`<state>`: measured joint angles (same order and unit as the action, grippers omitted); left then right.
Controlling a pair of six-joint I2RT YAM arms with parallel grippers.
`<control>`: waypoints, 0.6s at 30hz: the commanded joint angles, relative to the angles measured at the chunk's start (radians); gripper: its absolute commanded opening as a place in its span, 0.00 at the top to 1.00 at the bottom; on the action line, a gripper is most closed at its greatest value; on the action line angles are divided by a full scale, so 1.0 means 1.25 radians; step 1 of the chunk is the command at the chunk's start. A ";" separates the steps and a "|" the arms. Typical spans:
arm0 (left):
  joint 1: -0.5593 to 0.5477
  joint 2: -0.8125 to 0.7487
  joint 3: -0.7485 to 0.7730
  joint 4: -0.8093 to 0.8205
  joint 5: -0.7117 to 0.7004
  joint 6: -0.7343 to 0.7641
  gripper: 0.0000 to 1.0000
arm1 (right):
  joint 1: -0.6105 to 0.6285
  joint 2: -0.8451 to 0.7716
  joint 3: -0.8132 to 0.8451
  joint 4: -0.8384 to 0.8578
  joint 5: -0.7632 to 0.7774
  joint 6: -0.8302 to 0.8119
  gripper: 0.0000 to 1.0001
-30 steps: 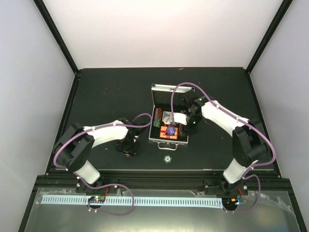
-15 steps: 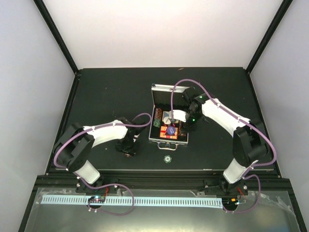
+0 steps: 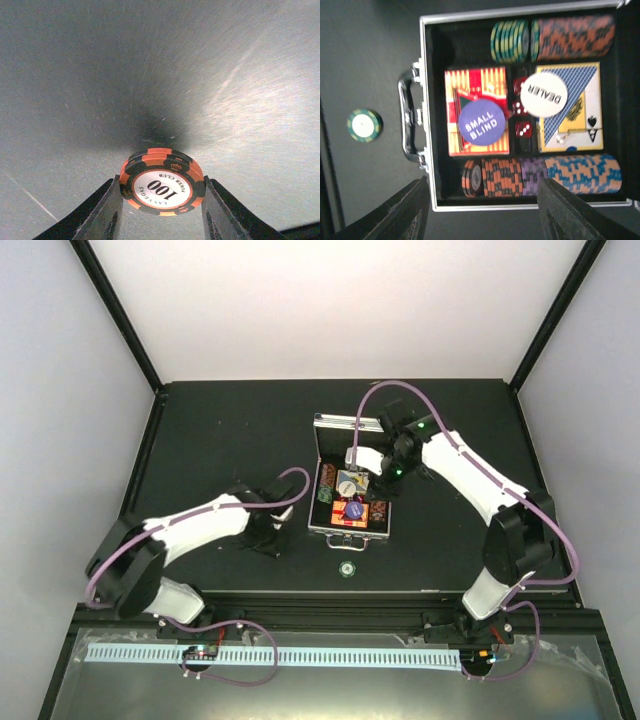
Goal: Pack up texas hold em set
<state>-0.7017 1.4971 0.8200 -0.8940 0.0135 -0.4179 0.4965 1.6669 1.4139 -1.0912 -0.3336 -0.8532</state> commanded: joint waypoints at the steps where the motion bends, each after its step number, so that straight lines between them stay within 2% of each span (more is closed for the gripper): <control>1: -0.006 -0.150 0.026 0.080 0.020 0.077 0.64 | -0.008 -0.007 0.086 -0.081 -0.130 0.107 0.38; 8: -0.055 -0.147 0.102 0.145 0.064 0.138 0.62 | -0.015 0.033 0.145 -0.184 -0.316 0.228 0.41; 13: -0.090 -0.121 0.172 0.197 0.051 0.187 0.63 | -0.014 0.097 0.189 -0.232 -0.387 0.288 0.42; 18: -0.108 -0.102 0.216 0.214 0.061 0.231 0.63 | -0.014 0.122 0.184 -0.216 -0.412 0.342 0.42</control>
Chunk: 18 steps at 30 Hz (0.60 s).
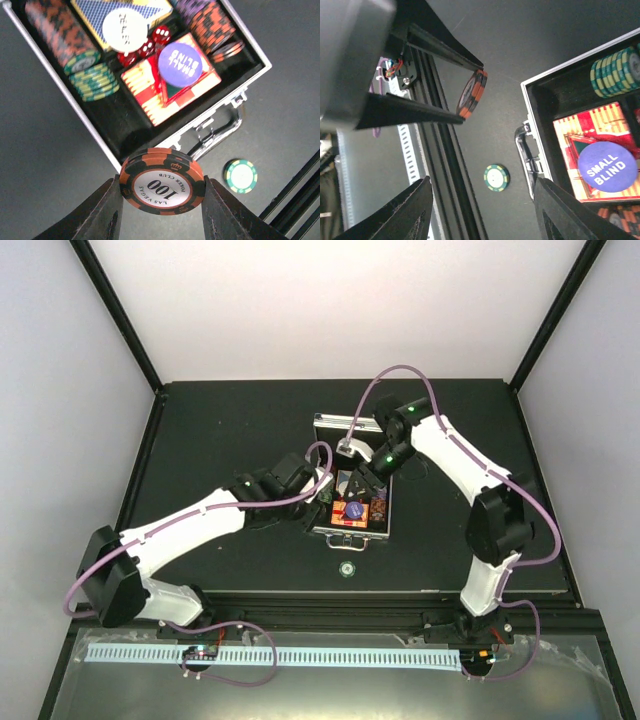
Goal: Pack up texas hold em set
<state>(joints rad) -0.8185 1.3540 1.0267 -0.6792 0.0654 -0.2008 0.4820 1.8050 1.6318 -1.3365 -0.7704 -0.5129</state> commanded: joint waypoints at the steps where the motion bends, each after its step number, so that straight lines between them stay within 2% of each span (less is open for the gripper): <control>1: -0.017 0.015 0.058 0.042 0.024 0.059 0.63 | -0.003 0.016 0.008 -0.015 -0.061 0.082 0.42; 6: -0.031 0.014 0.060 0.047 0.055 0.065 0.63 | -0.003 0.035 -0.001 -0.001 -0.094 0.120 0.43; 10: -0.042 0.013 0.071 0.042 0.054 0.067 0.63 | -0.003 0.054 -0.005 0.007 -0.116 0.139 0.48; 18: -0.054 0.006 0.085 0.052 0.041 0.065 0.62 | 0.001 0.074 -0.009 0.004 -0.133 0.139 0.49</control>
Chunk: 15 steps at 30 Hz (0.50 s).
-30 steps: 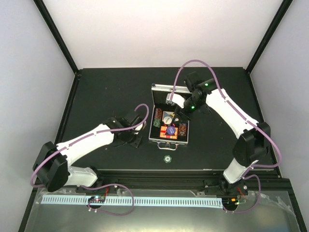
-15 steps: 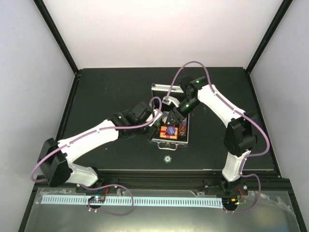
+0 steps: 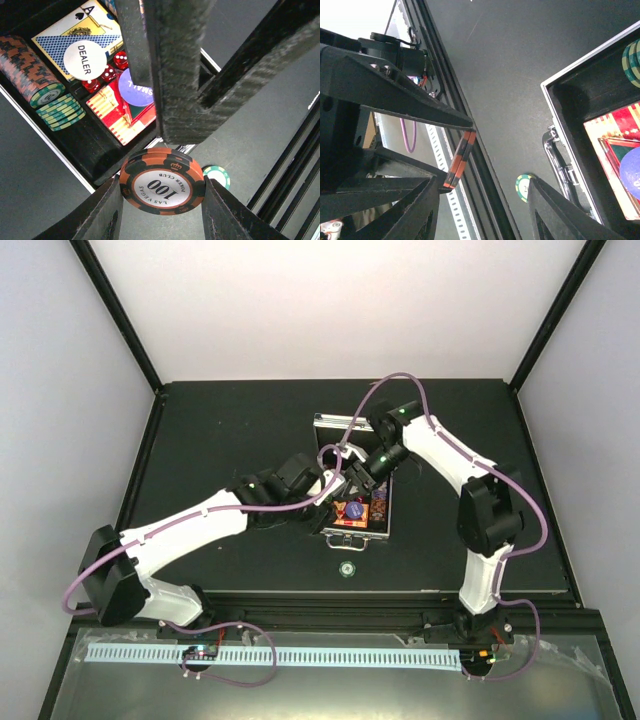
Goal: Pack up texas hold em set
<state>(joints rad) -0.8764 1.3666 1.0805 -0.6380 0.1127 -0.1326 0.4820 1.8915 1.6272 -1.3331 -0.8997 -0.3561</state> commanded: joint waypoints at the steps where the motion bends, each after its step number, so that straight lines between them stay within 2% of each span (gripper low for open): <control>1: -0.008 -0.004 0.044 0.017 0.002 0.012 0.62 | 0.002 0.005 -0.006 0.001 -0.031 0.013 0.49; 11: -0.011 0.015 0.080 0.017 -0.023 0.024 0.62 | 0.012 0.010 -0.011 -0.018 -0.062 -0.013 0.50; 15: -0.011 0.018 0.087 0.019 -0.030 0.027 0.62 | 0.012 0.014 -0.009 -0.024 -0.064 -0.019 0.57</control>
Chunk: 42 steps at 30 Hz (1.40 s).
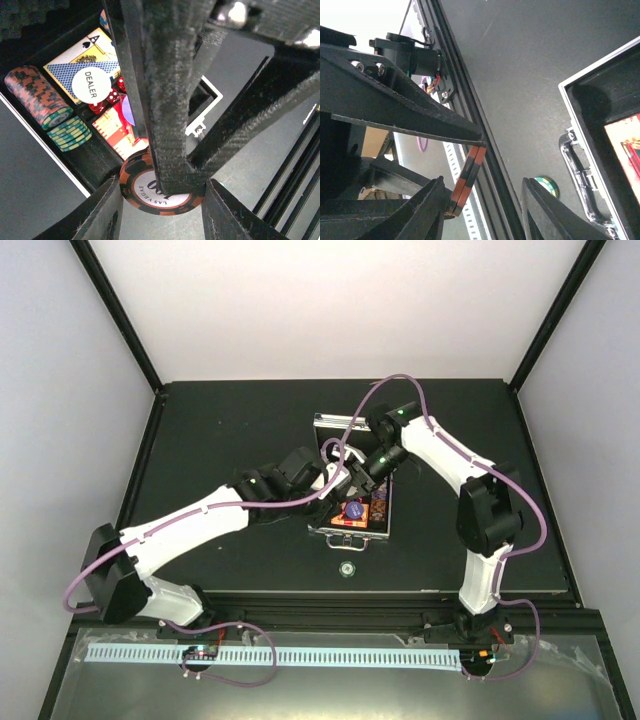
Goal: Pack up texas hold em set
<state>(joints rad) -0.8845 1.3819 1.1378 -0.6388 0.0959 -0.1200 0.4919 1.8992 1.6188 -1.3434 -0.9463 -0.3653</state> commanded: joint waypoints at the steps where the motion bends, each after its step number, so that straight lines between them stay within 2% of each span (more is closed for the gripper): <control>1: -0.004 0.006 0.040 0.021 -0.019 0.016 0.62 | 0.004 0.010 -0.002 -0.019 -0.031 -0.016 0.58; 5: -0.004 0.015 0.046 0.025 -0.022 0.020 0.61 | 0.004 0.017 0.004 -0.034 -0.046 -0.032 0.59; 8: -0.004 0.019 0.052 0.026 -0.025 0.022 0.61 | 0.004 0.018 0.005 -0.038 -0.047 -0.039 0.69; 11: -0.004 0.023 0.050 0.025 -0.035 0.021 0.57 | 0.003 0.018 0.017 -0.049 -0.054 -0.057 0.82; 13: -0.004 0.027 0.044 0.023 -0.055 0.019 0.50 | 0.003 0.018 0.030 -0.054 -0.055 -0.069 0.91; 15: -0.003 0.027 0.035 0.017 -0.081 0.014 0.45 | 0.002 0.018 0.046 -0.055 -0.053 -0.078 0.94; 19: -0.001 -0.005 0.003 0.014 -0.116 0.005 0.33 | 0.001 0.015 0.076 -0.052 -0.034 -0.086 0.95; 27: 0.002 -0.161 -0.146 -0.034 -0.114 -0.056 0.31 | -0.008 -0.009 0.068 -0.056 0.076 -0.177 0.96; 31: 0.004 -0.222 -0.213 -0.043 -0.121 -0.092 0.31 | -0.008 -0.075 -0.012 0.015 0.210 -0.236 0.95; 36: 0.010 -0.235 -0.237 -0.048 -0.130 -0.106 0.31 | -0.006 -0.159 -0.143 0.101 0.385 -0.338 0.94; 42: 0.012 -0.213 -0.237 -0.036 -0.136 -0.107 0.31 | 0.007 -0.222 -0.294 0.193 0.497 -0.449 0.93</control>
<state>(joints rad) -0.8761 1.1019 0.8307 -0.6876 -0.0525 -0.2363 0.4900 1.6585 1.3315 -1.2091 -0.4690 -0.7967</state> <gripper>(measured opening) 0.690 0.081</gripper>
